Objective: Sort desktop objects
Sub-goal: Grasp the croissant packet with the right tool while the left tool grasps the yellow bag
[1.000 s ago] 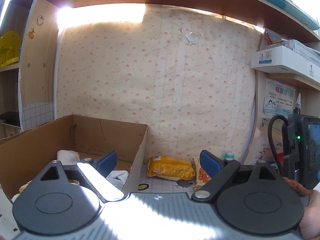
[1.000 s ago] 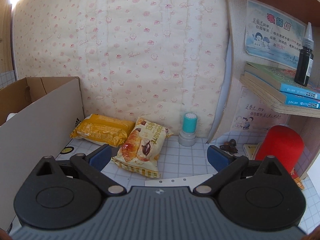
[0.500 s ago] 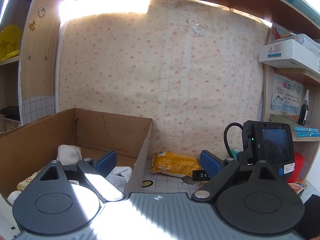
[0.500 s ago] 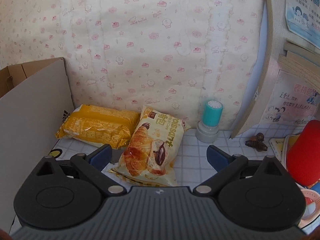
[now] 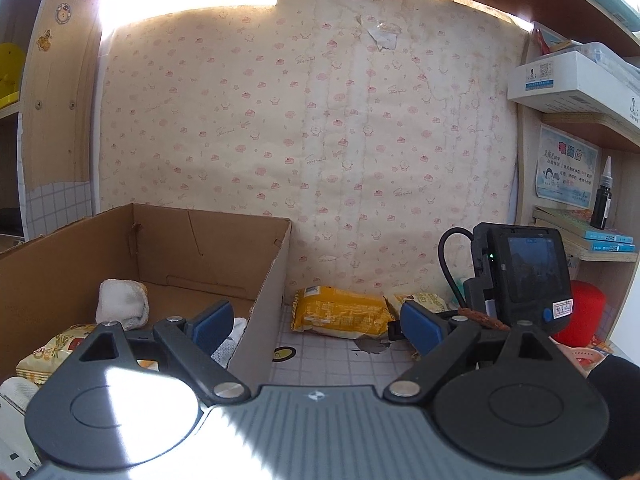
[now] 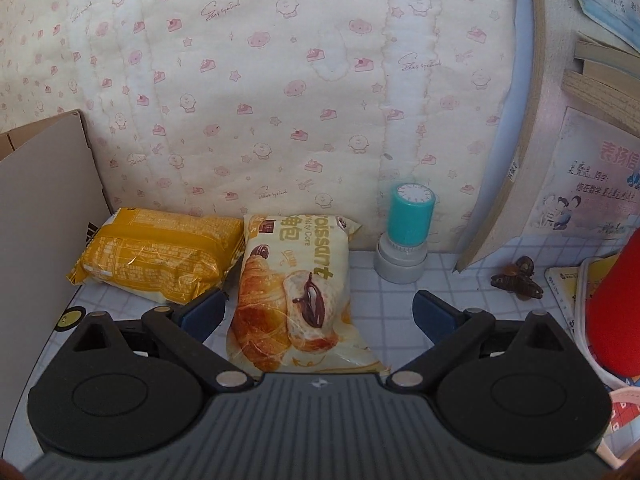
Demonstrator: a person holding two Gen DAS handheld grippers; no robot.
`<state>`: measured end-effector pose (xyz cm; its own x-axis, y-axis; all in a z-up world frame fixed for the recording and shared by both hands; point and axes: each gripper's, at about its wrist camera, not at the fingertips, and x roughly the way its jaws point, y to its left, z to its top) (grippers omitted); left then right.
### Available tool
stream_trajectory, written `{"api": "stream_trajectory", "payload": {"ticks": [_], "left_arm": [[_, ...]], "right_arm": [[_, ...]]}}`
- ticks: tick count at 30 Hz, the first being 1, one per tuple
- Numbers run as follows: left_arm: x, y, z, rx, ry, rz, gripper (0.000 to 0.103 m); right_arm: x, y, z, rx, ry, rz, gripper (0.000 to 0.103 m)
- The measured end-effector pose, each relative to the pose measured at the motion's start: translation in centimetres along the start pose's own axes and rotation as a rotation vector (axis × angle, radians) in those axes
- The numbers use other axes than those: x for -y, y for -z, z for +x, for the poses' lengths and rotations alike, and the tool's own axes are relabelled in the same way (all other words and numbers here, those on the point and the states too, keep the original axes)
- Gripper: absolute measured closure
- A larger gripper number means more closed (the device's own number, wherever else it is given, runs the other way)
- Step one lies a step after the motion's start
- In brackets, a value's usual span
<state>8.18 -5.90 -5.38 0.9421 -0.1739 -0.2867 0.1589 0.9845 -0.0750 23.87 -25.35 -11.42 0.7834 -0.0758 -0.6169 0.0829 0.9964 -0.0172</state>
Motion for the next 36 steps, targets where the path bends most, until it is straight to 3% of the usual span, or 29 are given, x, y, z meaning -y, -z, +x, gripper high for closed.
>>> {"api": "stream_trajectory", "payload": {"ticks": [1,2,3,12,16,19,23,24,26,30,36], "left_arm": [[-0.1,0.0,0.0,-0.004,0.001,-0.002,0.01],[0.0,0.0,0.1,-0.007,0.001,-0.004,0.01],[0.0,0.0,0.1,-0.008,0.005,-0.007,0.01],[1.1,0.0,0.5,-0.01,-0.015,-0.005,0.009],[2.7,-0.3,-1.5,0.1,-0.112,0.044,0.008],[3.9,-0.7,-2.4,0.126,-0.07,0.065,0.008],[5.9,-0.8,-1.5,0.107,0.036,0.101,0.007],[6.0,-0.9,-1.0,0.107,0.062,0.074,0.001],[6.2,-1.5,0.1,0.072,0.095,0.019,0.001],[6.9,-2.1,0.6,0.092,0.061,0.003,0.002],[8.1,-2.2,4.2,0.009,-0.028,-0.023,0.002]], "right_arm": [[-0.2,-0.1,0.4,-0.012,-0.018,-0.017,0.022],[-0.1,-0.2,0.6,-0.018,-0.03,-0.016,0.038],[-0.2,-0.2,0.5,-0.018,-0.029,-0.017,0.043],[0.1,0.3,-2.6,0.036,-0.04,-0.055,0.045],[0.9,0.7,-4.1,0.048,-0.029,-0.061,0.045],[1.8,1.2,-5.1,0.061,-0.042,-0.056,0.045],[2.1,2.0,-6.7,0.08,-0.044,-0.067,0.045],[2.4,2.3,-7.3,0.087,-0.043,-0.07,0.045],[4.1,2.6,-8.0,0.079,-0.042,-0.011,0.045],[6.7,3.6,-9.0,0.085,-0.028,-0.001,0.045],[9.5,3.7,-10.6,0.133,-0.053,0.058,0.045]]}}
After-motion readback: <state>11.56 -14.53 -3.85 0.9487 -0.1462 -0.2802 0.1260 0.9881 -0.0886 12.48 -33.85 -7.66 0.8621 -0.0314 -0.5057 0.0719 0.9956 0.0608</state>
